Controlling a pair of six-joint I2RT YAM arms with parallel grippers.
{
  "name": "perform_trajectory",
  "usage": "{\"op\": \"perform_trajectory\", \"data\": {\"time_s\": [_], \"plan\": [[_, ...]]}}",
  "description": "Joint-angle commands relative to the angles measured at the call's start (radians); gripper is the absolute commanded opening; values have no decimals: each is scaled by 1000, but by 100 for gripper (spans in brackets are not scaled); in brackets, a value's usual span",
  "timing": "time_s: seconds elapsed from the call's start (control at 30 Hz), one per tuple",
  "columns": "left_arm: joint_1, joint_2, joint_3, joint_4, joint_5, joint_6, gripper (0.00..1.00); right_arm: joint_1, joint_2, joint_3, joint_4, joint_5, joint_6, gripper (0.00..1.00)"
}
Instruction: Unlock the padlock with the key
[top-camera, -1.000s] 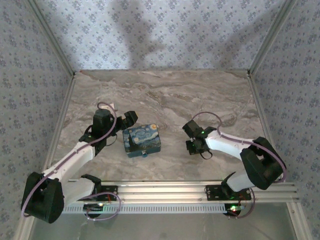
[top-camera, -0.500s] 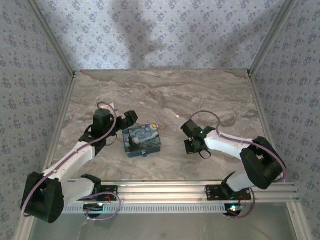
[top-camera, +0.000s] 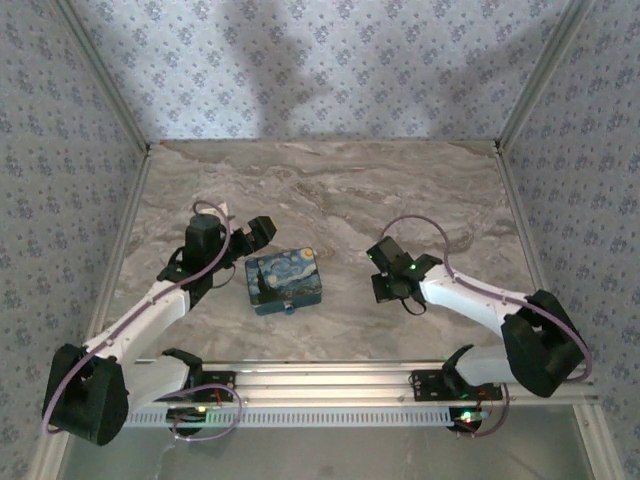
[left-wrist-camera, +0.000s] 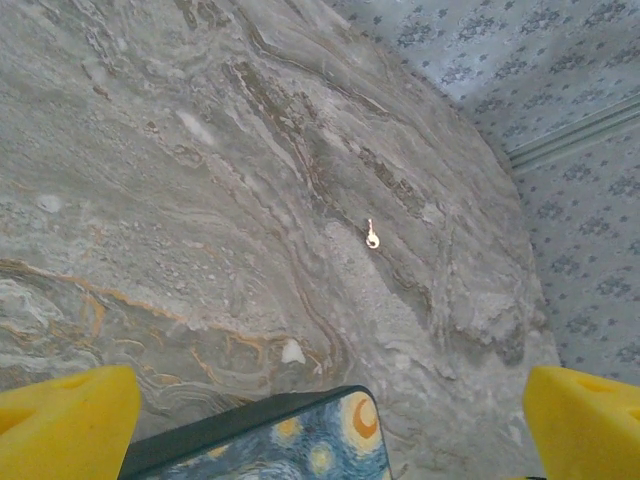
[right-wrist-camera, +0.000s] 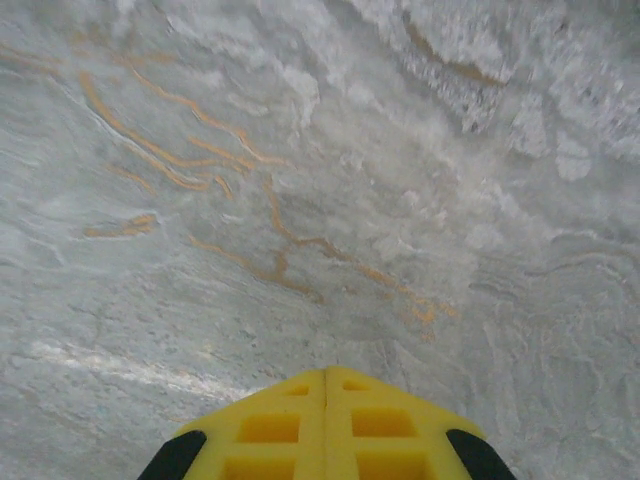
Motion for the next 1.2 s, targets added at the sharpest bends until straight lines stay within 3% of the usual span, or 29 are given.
{"op": "perform_trajectory", "data": {"time_s": [0.0, 0.37, 0.7, 0.93, 1.17], "plan": [[-6, 12, 54, -19, 46, -81, 98, 11, -79, 6, 44, 36, -64, 0], [-52, 43, 118, -29, 108, -228, 94, 32, -268, -16, 260, 70, -318, 0], [-228, 89, 261, 1, 79, -129, 74, 143, -379, -214, 810, 136, -785, 0], [-326, 138, 303, 69, 59, -97, 60, 201, -339, -224, 915, 139, -1022, 0], [-365, 187, 313, 113, 73, -95, 51, 209, -379, -243, 927, 55, -1086, 0]]}}
